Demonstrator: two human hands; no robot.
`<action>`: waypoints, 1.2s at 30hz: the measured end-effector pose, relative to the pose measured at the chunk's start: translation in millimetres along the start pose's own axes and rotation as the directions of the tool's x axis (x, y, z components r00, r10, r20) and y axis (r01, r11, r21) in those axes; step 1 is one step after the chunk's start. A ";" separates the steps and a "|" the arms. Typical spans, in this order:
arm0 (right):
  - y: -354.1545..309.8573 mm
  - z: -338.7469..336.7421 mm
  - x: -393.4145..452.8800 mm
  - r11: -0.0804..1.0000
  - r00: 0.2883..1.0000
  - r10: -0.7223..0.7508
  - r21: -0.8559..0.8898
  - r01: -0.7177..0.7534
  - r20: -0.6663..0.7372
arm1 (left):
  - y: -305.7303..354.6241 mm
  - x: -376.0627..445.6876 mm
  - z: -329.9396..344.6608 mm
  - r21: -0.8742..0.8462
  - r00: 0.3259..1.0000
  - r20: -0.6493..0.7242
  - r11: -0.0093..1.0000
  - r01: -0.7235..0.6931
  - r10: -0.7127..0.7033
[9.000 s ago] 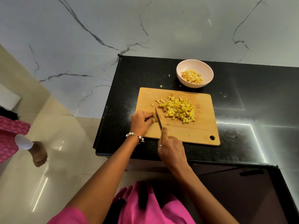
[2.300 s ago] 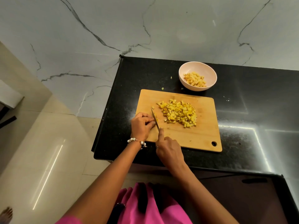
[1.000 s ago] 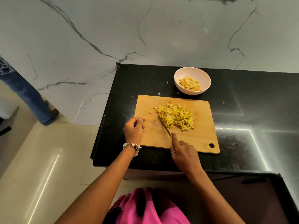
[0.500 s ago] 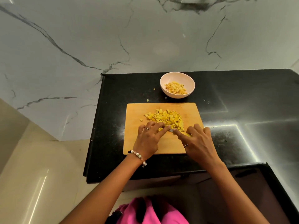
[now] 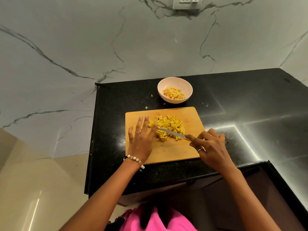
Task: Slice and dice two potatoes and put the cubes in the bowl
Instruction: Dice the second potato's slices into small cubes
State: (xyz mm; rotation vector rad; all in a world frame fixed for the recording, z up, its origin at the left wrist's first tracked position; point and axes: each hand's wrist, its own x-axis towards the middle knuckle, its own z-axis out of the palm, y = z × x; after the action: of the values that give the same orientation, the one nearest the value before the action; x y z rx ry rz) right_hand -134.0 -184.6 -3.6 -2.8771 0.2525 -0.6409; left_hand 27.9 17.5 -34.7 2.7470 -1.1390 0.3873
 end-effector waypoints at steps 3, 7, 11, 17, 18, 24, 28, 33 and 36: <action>-2.3 1.9 0.7 0.999 1.000 0.029 0.027 -0.029 -0.008 | 1.6 0.3 -2.4 -0.021 0.999 -0.036 1.000 -0.016 0.015; -4.8 5.9 -4.9 0.981 0.984 0.178 0.079 -0.175 -0.030 | -12.1 3.1 3.5 -0.212 0.993 -0.051 0.973 0.096 -0.109; -14.1 11.6 -13.0 0.957 0.973 0.230 0.178 -0.230 0.018 | -15.6 0.7 0.7 -0.558 0.983 -0.157 0.830 -0.005 -0.100; -31.0 19.6 -13.6 0.935 0.968 0.250 0.258 -0.243 0.007 | -1.1 15.3 -14.6 -0.730 0.956 -0.054 0.665 0.159 -0.289; -33.1 19.2 -14.0 0.921 0.963 0.270 0.288 -0.261 0.009 | -1.7 18.8 -14.8 -0.721 0.957 -0.048 0.673 0.164 -0.284; -37.8 15.0 -13.7 0.801 0.910 0.411 0.456 -0.389 0.054 | -3.8 26.4 -17.6 -0.670 0.938 0.019 0.692 0.270 -0.347; -29.1 21.6 -8.5 0.717 0.873 0.469 0.520 -0.464 0.131 | -8.6 25.6 -16.7 -0.675 0.949 0.140 0.674 0.300 -0.282; -10.3 22.0 5.0 0.702 0.842 0.529 0.502 -0.506 0.108 | -7.6 17.5 -24.3 -0.750 0.871 0.133 0.527 0.400 -0.472; 2.1 24.5 11.5 0.747 0.830 0.557 0.426 -0.511 0.019 | -8.8 13.3 -23.4 -0.745 0.837 0.096 0.519 0.420 -0.539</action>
State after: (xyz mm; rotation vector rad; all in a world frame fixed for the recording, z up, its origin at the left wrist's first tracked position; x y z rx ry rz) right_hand -113.3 -185.5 -21.2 -2.1993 0.8193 -0.6383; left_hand 38.9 20.1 -8.7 2.0827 -0.2997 0.0145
